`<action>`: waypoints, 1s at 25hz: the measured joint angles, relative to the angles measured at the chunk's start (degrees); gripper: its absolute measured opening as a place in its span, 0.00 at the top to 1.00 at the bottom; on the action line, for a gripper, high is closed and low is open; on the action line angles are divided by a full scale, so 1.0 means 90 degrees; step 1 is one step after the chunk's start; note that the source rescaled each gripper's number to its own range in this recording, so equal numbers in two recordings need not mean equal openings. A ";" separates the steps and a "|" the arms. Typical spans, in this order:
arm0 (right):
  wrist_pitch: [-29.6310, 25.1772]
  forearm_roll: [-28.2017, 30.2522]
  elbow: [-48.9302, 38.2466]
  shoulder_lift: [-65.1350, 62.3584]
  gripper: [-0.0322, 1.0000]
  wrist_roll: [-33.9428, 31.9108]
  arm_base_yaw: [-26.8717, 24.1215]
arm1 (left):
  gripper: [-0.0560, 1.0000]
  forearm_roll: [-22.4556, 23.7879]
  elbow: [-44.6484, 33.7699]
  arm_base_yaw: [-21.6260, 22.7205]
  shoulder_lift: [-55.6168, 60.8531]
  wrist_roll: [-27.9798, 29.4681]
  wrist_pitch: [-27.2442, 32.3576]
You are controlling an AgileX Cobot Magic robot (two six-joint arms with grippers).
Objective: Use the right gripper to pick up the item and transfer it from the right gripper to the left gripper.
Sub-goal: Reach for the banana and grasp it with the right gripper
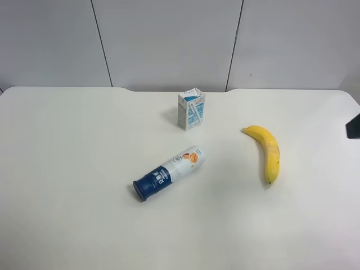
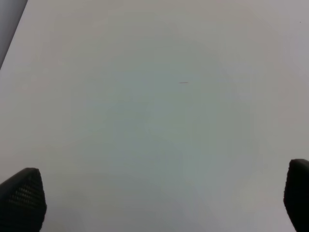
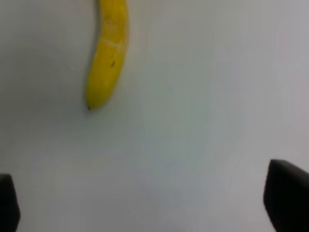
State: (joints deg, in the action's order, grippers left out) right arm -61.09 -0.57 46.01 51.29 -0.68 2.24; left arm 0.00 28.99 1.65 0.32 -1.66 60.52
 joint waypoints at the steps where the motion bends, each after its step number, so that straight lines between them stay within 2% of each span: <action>1: 0.0061 0.0000 0.0060 0.0324 0.00 -0.0007 0.0063 | 0.00 0.0000 0.0000 0.0000 0.0000 0.0000 0.0000; 11: 0.0769 0.0000 0.0706 0.3247 0.00 -0.0007 0.0629 | 0.00 0.0000 0.0000 0.0000 0.0000 0.0000 0.0000; 25: 0.1817 0.0000 0.0817 0.5169 0.00 -0.0022 0.0637 | 0.00 0.0000 0.0000 0.0000 0.0000 0.0000 0.0000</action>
State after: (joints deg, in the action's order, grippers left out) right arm -44.74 -0.57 53.36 97.81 -0.88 7.97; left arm 0.00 28.99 1.65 0.32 -1.66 60.52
